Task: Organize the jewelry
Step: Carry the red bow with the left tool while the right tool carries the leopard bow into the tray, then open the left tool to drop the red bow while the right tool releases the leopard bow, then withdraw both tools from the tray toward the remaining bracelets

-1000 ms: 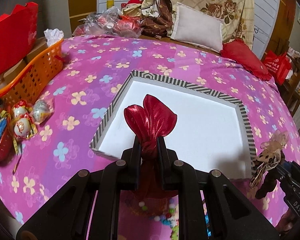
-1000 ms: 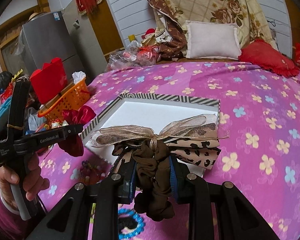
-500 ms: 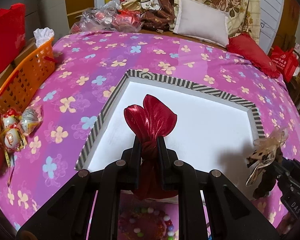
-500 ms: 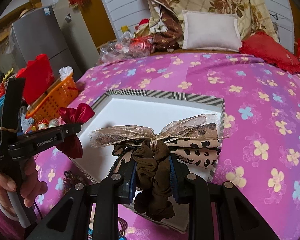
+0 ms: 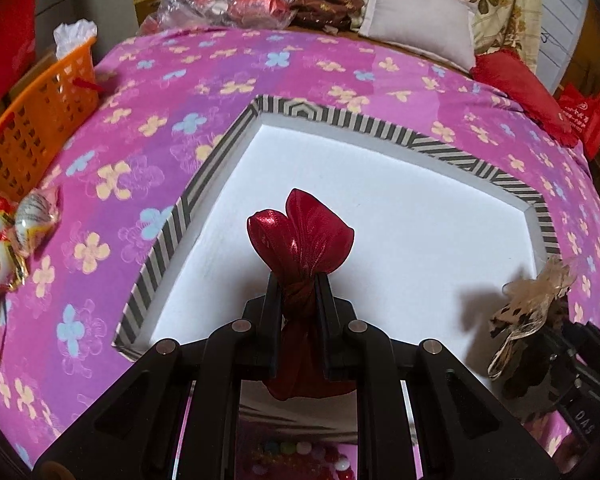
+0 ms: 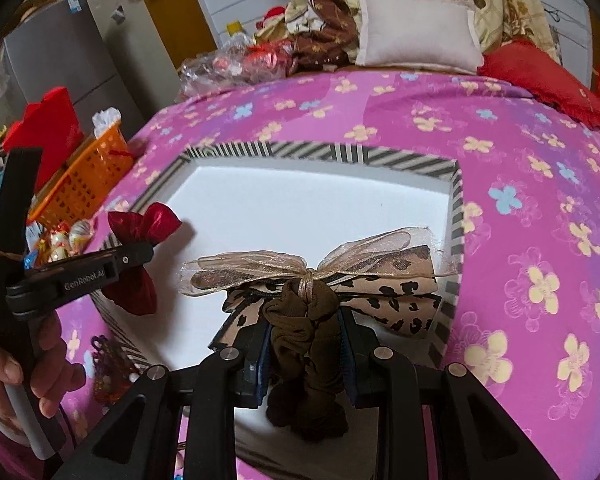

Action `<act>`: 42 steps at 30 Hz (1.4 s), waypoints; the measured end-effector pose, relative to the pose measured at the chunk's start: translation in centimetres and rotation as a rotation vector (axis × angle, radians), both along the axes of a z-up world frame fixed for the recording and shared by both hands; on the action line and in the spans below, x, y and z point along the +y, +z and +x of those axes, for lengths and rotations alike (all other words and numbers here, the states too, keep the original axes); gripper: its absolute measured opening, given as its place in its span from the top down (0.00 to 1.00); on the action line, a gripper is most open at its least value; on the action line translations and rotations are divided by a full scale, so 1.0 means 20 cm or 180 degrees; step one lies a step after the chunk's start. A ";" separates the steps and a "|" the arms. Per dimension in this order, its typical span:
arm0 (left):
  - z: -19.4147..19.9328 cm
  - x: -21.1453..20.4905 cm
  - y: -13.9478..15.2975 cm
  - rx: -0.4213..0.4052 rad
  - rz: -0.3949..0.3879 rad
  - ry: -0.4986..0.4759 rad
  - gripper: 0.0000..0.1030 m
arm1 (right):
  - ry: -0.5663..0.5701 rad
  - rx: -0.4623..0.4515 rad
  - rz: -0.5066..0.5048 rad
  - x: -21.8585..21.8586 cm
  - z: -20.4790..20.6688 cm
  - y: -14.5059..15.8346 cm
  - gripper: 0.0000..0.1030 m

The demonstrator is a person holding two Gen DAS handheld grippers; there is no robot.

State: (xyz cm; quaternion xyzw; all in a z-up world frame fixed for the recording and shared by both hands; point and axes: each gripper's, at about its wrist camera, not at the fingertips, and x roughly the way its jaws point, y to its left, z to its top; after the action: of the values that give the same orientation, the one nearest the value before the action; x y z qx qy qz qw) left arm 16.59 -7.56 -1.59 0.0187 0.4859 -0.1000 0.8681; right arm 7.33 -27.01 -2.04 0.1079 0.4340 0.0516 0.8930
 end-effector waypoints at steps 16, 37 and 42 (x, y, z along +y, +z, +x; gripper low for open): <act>-0.14 0.09 0.10 -0.0077 -0.0162 0.0091 0.45 | -0.0167 -0.0171 0.0113 -0.03 -0.25 0.11 0.47; -0.74 0.21 0.24 -0.0478 0.0018 0.0122 0.44 | -0.0086 -0.0388 -0.0111 0.18 -0.73 0.20 0.38; -0.83 0.25 0.23 -0.0528 0.0071 0.0169 0.44 | -0.0066 -0.0395 -0.0130 0.20 -0.79 0.21 0.38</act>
State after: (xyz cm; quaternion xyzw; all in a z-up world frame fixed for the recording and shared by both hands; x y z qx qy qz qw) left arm -0.02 -2.59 2.98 0.0237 0.4137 -0.0695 0.9074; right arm -8.47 -23.04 2.06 0.0907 0.3776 0.0401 0.9207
